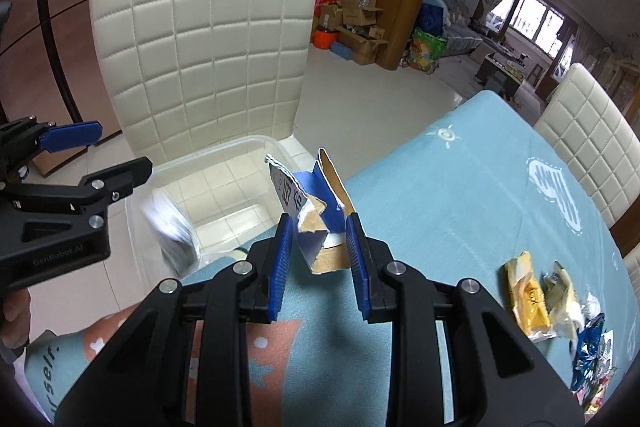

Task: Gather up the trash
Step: 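Carry the milk carton to the bin and open the left gripper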

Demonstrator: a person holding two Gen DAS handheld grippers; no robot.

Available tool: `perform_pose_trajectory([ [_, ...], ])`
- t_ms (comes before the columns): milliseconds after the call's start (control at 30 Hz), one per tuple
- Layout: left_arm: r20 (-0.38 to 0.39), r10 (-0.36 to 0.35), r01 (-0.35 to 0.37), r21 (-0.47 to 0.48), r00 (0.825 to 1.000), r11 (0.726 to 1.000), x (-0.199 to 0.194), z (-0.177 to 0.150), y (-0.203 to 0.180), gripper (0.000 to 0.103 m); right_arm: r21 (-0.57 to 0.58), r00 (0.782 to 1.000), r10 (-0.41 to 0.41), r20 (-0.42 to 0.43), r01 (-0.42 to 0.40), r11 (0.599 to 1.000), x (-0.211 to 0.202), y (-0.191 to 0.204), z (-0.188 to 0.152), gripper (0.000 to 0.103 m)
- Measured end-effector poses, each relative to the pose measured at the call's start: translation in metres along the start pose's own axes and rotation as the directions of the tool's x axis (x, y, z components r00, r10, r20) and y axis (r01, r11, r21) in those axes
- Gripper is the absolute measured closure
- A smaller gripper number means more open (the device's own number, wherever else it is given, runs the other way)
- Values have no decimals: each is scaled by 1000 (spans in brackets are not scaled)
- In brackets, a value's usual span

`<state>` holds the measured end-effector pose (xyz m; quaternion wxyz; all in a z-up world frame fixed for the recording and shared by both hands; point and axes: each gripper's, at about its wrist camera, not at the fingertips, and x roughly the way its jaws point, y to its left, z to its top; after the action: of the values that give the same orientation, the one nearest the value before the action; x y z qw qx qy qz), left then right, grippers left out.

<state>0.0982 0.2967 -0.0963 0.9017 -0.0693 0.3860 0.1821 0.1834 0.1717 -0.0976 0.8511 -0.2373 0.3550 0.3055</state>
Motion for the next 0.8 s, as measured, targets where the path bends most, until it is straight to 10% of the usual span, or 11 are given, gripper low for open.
perform_pose_trajectory([
  [800, -3, 10, -10, -96, 1000, 995, -14, -18, 25, 27, -24, 999, 47, -10, -47, 999, 6, 17, -5, 71],
])
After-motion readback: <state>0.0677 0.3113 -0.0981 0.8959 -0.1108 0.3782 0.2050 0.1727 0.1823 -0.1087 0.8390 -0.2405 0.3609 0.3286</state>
